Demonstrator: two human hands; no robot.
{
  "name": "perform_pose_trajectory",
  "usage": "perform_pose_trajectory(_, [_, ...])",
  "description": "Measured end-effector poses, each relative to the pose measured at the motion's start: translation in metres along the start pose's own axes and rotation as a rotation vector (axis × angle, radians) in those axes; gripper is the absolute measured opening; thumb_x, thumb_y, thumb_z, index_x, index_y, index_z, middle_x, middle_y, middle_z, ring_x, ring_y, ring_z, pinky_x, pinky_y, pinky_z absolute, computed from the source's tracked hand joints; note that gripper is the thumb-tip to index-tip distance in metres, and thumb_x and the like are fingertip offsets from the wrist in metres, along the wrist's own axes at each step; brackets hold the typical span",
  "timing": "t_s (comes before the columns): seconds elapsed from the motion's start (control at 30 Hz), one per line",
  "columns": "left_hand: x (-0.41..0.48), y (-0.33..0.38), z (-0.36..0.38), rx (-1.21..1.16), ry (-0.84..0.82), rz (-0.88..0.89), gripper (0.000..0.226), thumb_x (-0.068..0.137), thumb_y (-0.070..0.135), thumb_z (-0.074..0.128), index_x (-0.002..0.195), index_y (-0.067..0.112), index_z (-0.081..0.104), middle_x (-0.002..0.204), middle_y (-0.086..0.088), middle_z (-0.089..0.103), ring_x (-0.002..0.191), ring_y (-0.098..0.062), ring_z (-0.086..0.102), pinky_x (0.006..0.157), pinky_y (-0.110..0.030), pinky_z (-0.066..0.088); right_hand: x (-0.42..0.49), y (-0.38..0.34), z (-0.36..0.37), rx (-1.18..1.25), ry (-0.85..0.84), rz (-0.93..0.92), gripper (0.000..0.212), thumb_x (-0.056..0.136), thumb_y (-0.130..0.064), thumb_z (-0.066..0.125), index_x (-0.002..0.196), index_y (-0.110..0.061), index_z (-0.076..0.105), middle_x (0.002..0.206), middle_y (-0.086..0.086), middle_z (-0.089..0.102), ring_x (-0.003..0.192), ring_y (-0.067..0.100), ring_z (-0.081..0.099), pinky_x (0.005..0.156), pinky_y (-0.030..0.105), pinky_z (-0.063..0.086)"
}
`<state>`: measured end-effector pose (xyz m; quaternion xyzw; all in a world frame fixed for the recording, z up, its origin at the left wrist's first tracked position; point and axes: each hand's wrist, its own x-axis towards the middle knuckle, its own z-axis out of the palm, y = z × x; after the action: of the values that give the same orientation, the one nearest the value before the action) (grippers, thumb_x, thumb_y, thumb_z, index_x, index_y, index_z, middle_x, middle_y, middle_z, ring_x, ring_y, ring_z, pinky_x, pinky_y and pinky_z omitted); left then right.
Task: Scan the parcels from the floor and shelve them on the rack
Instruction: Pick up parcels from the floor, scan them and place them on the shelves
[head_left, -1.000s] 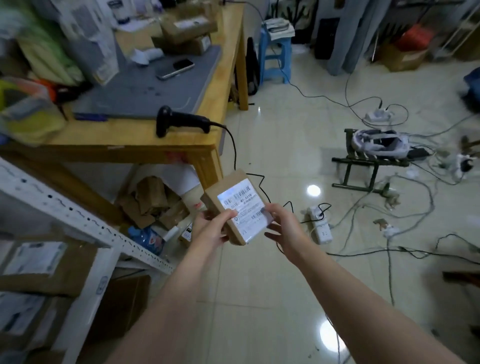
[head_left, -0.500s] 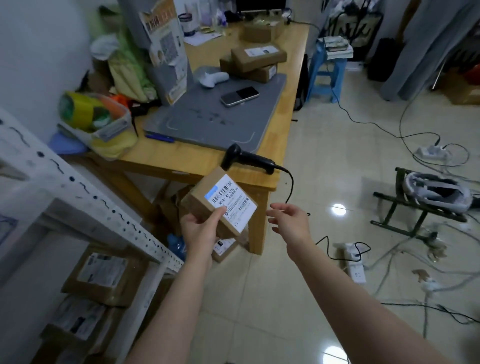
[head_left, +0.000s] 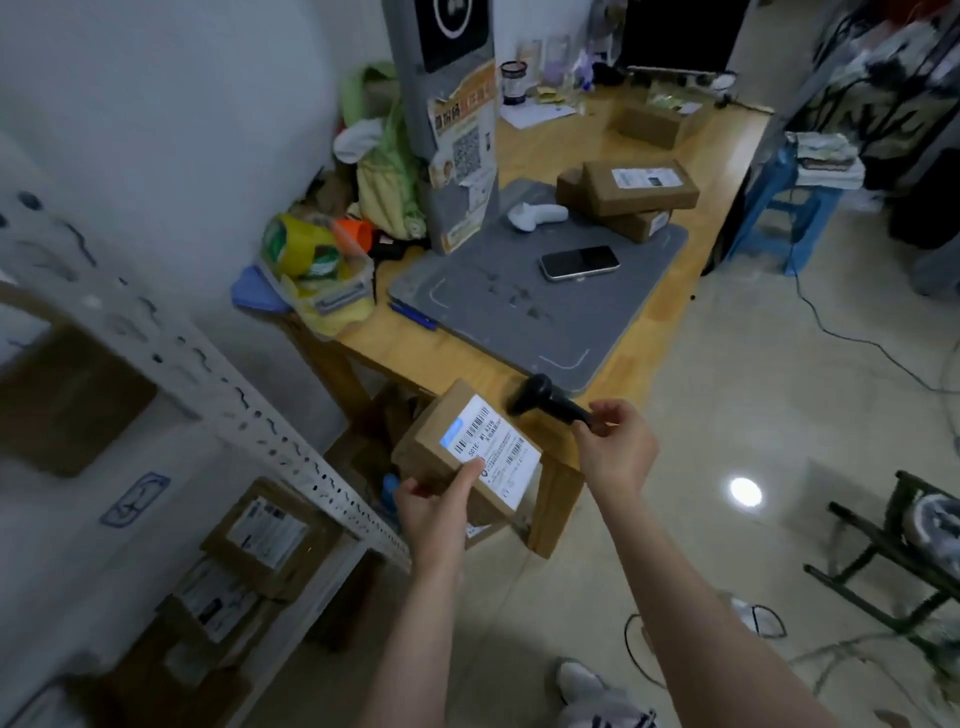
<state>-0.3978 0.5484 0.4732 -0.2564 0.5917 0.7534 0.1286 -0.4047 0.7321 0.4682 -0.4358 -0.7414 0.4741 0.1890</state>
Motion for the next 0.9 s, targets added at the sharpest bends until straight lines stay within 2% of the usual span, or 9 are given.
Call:
perform_pose_trajectory(0.13, [-0.004, 0.007, 0.037, -0.009, 0.129, 0.017, 0.057, 0.076, 0.015, 0.086, 0.12, 0.024, 0.05, 0.111, 0.001, 0.069, 0.093, -0.008, 0.067, 0.062, -0.019, 0.058, 0.05, 0.002, 0.021, -0.336, -0.24, -0.211, 0.043, 0.082, -0.014, 0.071, 0.124, -0.016, 0.06, 0.119, 0.004, 0.064, 0.112, 0.026, 0.058, 0.089, 0.037, 0.051])
perform_pose_trajectory(0.23, [-0.008, 0.009, 0.065, -0.031, 0.208, 0.016, 0.066, 0.075, 0.015, 0.087, 0.128, 0.02, 0.048, 0.114, 0.002, 0.067, 0.088, -0.005, 0.064, 0.049, -0.012, 0.051, 0.079, 0.004, 0.034, -0.466, -0.5, -0.229, 0.048, 0.085, -0.022, 0.069, 0.129, -0.014, 0.054, 0.121, 0.009, 0.064, 0.109, 0.03, 0.061, 0.085, 0.039, 0.052])
perform_pose_trajectory(0.3, [-0.011, 0.012, 0.075, -0.015, 0.243, 0.014, 0.067, 0.074, 0.017, 0.088, 0.128, 0.02, 0.047, 0.118, 0.002, 0.065, 0.089, -0.003, 0.062, 0.052, -0.014, 0.053, 0.093, 0.006, 0.041, -0.507, -0.643, -0.208, 0.048, 0.087, -0.026, 0.066, 0.131, -0.014, 0.051, 0.12, 0.01, 0.064, 0.104, 0.03, 0.062, 0.078, 0.035, 0.049])
perform_pose_trajectory(0.47, [-0.02, 0.021, 0.07, 0.025, 0.364, 0.07, 0.062, 0.072, 0.014, 0.089, 0.125, 0.012, 0.056, 0.11, 0.005, 0.07, 0.094, -0.004, 0.066, 0.062, -0.015, 0.055, 0.107, 0.009, 0.053, -0.537, -0.808, -0.206, 0.042, 0.091, -0.022, 0.058, 0.131, -0.01, 0.055, 0.12, 0.017, 0.063, 0.109, 0.037, 0.06, 0.088, 0.042, 0.048])
perform_pose_trajectory(0.6, [-0.027, 0.025, 0.051, 0.02, 0.499, 0.063, 0.064, 0.07, 0.015, 0.091, 0.123, 0.011, 0.055, 0.112, 0.002, 0.069, 0.104, -0.017, 0.067, 0.089, -0.039, 0.059, 0.088, 0.003, 0.043, -0.273, -0.819, -0.128, 0.029, 0.08, 0.0, 0.059, 0.108, -0.004, 0.063, 0.095, 0.019, 0.065, 0.099, 0.04, 0.063, 0.085, 0.05, 0.055])
perform_pose_trajectory(0.67, [-0.028, 0.023, 0.042, 0.0, 0.544, 0.046, 0.074, 0.067, 0.017, 0.093, 0.129, 0.012, 0.054, 0.121, -0.002, 0.068, 0.109, -0.022, 0.068, 0.093, -0.047, 0.058, 0.076, -0.005, 0.034, -0.156, -0.831, -0.129, 0.02, 0.079, 0.003, 0.062, 0.099, 0.005, 0.064, 0.093, 0.028, 0.066, 0.093, 0.044, 0.064, 0.081, 0.056, 0.054])
perform_pose_trajectory(0.73, [-0.029, 0.019, 0.036, -0.005, 0.57, 0.048, 0.077, 0.065, 0.018, 0.094, 0.131, 0.013, 0.054, 0.124, -0.003, 0.068, 0.11, -0.023, 0.068, 0.092, -0.049, 0.058, 0.065, -0.014, 0.023, -0.067, -0.873, -0.17, 0.015, 0.082, 0.001, 0.067, 0.095, 0.008, 0.064, 0.089, 0.029, 0.067, 0.086, 0.043, 0.064, 0.07, 0.049, 0.054])
perform_pose_trajectory(0.8, [-0.031, 0.015, 0.035, -0.009, 0.583, 0.053, 0.077, 0.064, 0.018, 0.095, 0.13, 0.012, 0.055, 0.124, -0.003, 0.068, 0.11, -0.024, 0.068, 0.09, -0.049, 0.059, 0.051, -0.023, 0.007, -0.027, -0.978, -0.229, 0.008, 0.084, -0.005, 0.071, 0.087, 0.0, 0.067, 0.08, 0.021, 0.069, 0.075, 0.036, 0.066, 0.062, 0.039, 0.051])
perform_pose_trajectory(0.9, [-0.031, 0.009, 0.039, -0.035, 0.575, 0.059, 0.082, 0.058, 0.024, 0.098, 0.128, 0.012, 0.056, 0.122, -0.004, 0.068, 0.107, -0.024, 0.069, 0.087, -0.049, 0.06, 0.033, -0.023, -0.008, -0.063, -1.138, -0.342, 0.006, 0.082, -0.016, 0.075, 0.083, -0.017, 0.069, 0.075, 0.005, 0.072, 0.071, 0.017, 0.07, 0.062, 0.042, 0.056])
